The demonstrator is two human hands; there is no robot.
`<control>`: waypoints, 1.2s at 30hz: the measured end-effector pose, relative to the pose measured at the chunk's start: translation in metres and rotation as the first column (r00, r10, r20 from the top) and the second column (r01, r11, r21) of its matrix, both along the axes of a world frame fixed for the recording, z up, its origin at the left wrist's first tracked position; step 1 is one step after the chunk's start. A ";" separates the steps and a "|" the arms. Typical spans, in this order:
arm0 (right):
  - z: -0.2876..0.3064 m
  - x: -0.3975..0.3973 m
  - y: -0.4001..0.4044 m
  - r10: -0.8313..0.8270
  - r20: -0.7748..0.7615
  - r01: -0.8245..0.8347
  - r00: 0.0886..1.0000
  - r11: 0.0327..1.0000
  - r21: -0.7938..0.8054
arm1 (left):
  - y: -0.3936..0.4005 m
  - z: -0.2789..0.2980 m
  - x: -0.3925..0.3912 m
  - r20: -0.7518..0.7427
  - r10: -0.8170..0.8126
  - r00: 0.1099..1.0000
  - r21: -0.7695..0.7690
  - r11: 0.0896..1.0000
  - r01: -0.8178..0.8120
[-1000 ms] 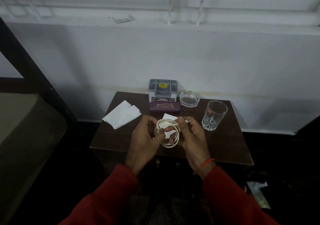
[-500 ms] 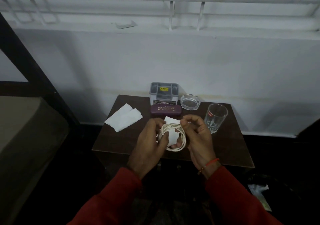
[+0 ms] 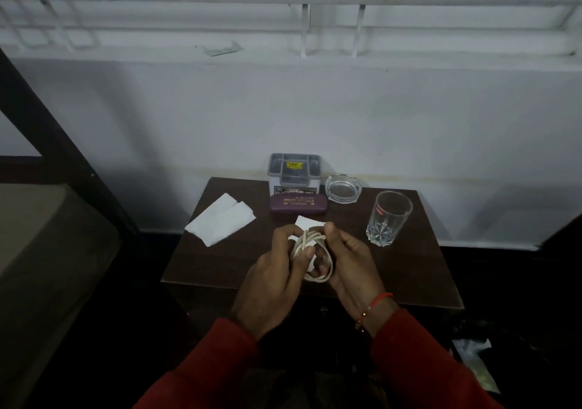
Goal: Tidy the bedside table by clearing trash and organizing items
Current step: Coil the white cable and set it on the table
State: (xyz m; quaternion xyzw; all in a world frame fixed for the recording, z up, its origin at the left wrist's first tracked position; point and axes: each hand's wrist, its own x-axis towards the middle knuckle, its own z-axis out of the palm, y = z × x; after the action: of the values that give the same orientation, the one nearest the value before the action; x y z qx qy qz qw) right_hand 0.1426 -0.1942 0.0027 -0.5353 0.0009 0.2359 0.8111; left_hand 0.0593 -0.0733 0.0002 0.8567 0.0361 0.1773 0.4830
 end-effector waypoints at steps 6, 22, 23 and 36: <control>0.000 0.005 -0.005 -0.058 0.126 0.062 0.990 0.998 -0.029 | 0.005 0.005 0.005 -0.027 -0.030 0.999 0.003 1.000 0.030; -0.014 0.034 0.004 -0.176 0.118 0.197 0.977 0.960 -0.201 | 0.088 -0.017 0.056 -0.194 0.288 0.938 -0.427 0.836 -0.345; -0.014 0.037 0.004 -0.188 0.117 0.208 0.975 0.958 -0.195 | 0.103 -0.020 0.065 -0.206 0.321 0.924 -0.468 0.798 -0.381; -0.032 0.069 0.029 -0.206 0.074 0.218 0.976 0.938 -0.271 | 0.191 -0.049 0.201 -0.530 0.348 0.774 -0.367 0.728 -0.579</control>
State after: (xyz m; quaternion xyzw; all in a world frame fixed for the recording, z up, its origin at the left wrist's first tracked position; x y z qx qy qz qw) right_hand 0.2114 -0.1657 -0.0296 -0.6454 0.0737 0.1327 0.7486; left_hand 0.2604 0.1173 -0.0490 0.6758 0.4044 0.0878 0.6100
